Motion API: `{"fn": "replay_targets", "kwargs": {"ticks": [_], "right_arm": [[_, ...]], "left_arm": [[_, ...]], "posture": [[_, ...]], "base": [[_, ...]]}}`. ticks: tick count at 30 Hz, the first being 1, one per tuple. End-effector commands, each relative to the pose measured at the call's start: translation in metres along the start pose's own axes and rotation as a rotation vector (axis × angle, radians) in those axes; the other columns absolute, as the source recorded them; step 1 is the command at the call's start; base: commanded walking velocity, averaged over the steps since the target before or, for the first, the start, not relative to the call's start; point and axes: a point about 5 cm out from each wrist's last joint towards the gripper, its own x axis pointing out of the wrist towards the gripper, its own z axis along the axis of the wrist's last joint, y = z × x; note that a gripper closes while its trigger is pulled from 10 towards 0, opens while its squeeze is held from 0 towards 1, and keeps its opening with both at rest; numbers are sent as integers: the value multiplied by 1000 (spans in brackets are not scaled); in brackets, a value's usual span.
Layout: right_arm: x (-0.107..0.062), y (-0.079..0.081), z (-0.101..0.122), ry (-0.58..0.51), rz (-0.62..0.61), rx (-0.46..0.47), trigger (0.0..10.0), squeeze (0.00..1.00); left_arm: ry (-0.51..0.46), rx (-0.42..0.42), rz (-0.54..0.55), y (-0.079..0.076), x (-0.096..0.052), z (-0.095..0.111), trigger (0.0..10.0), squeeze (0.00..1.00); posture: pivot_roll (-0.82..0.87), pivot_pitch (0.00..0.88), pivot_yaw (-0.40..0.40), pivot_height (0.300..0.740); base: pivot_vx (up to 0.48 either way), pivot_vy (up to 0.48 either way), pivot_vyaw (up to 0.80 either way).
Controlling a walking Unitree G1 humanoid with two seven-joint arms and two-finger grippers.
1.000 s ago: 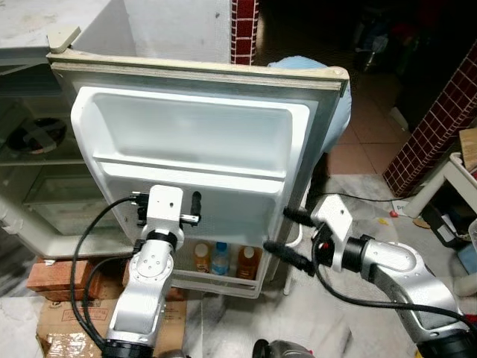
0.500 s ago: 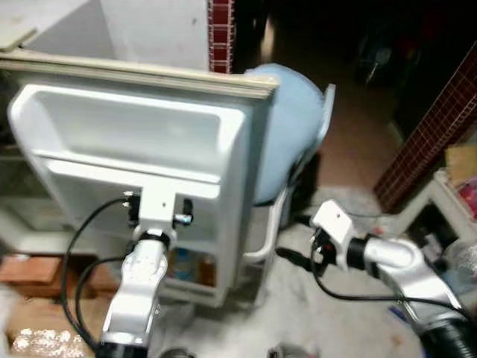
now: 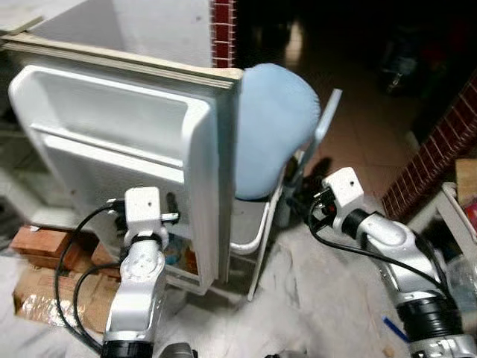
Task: Restocking fridge
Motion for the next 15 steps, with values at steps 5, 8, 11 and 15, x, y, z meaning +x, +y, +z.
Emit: {"fn": "replay_targets", "kwargs": {"ticks": [5,8,11,15], "right_arm": [[10,-9,16,-71,-170,64,10000,0],[16,-13,20,-88,-227,66,10000,0],[20,-17,25,-101,-280,66,10000,0],[33,-17,41,-155,-338,90,10000,0]], "left_arm": [[173,20,-131,-4,-8,-20,10000,0],[266,82,-205,-10,-12,-33,10000,0],[288,128,-290,-19,-14,-34,10000,0],[325,200,-414,-32,-19,-36,10000,0]], "posture": [[17,0,-7,740],[23,0,-8,740],[26,0,-8,740],[26,0,-3,740]], "base": [[0,0,780],[0,0,760],[0,0,754],[0,0,752]]}}
